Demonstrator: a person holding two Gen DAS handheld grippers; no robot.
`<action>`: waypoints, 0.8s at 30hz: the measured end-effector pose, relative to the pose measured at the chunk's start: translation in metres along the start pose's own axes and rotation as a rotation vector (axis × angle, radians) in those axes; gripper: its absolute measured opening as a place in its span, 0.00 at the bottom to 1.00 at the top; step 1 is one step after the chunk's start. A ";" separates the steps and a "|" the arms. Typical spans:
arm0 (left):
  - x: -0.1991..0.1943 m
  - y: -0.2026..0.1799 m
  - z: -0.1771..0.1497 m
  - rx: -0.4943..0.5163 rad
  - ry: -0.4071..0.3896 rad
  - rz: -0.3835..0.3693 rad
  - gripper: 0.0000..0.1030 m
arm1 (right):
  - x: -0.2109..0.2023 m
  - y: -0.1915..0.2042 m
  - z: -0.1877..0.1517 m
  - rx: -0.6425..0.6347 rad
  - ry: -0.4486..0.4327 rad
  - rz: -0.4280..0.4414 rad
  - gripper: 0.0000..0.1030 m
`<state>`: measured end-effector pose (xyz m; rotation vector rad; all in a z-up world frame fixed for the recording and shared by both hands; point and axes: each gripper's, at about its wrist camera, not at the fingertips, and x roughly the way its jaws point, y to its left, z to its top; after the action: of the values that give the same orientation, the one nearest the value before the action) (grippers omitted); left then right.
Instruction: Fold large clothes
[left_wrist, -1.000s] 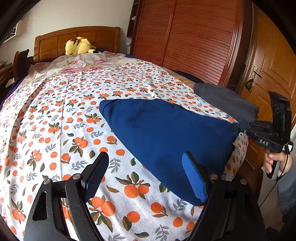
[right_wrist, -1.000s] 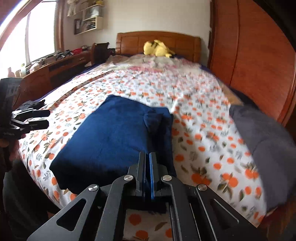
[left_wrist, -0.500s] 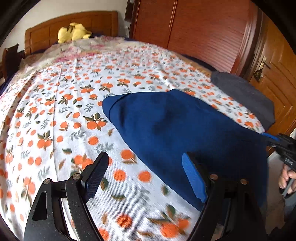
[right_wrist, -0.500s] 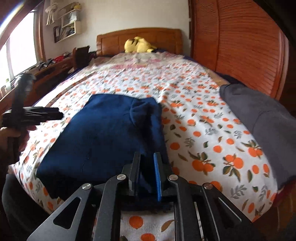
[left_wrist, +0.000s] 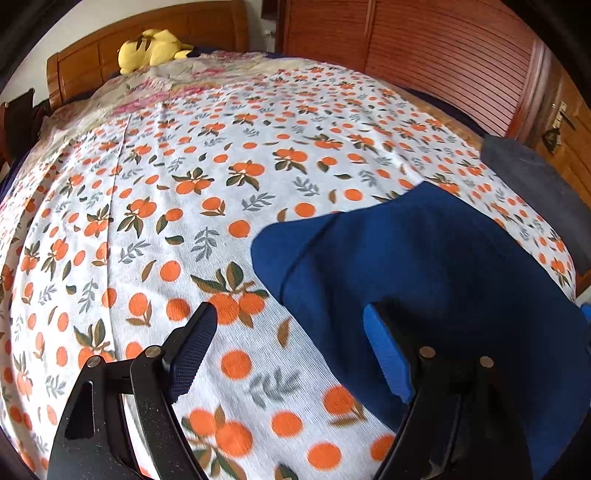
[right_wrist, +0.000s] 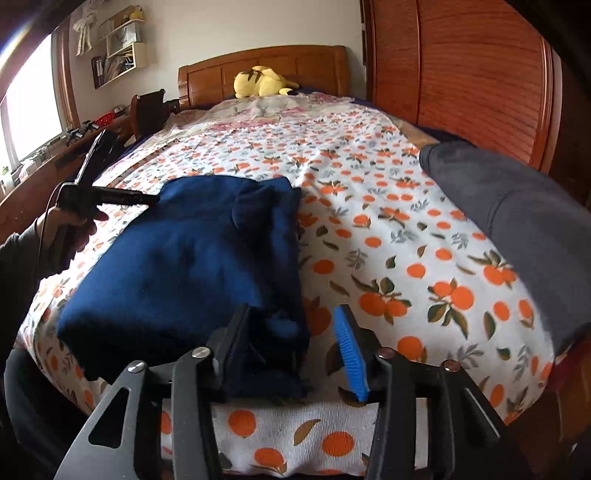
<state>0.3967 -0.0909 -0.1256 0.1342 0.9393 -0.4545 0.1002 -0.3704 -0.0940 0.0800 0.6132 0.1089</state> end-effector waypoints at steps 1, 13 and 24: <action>0.003 0.001 0.001 -0.007 0.000 -0.001 0.80 | 0.002 0.000 -0.001 0.003 0.004 -0.003 0.55; 0.037 0.020 0.011 -0.119 0.034 -0.053 0.80 | 0.026 -0.006 -0.006 0.074 0.082 0.068 0.70; 0.038 0.020 0.014 -0.102 0.019 -0.085 0.67 | 0.022 -0.002 -0.002 0.076 0.127 0.127 0.61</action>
<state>0.4350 -0.0889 -0.1497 0.0064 0.9876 -0.4836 0.1169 -0.3696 -0.1081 0.1874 0.7389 0.2152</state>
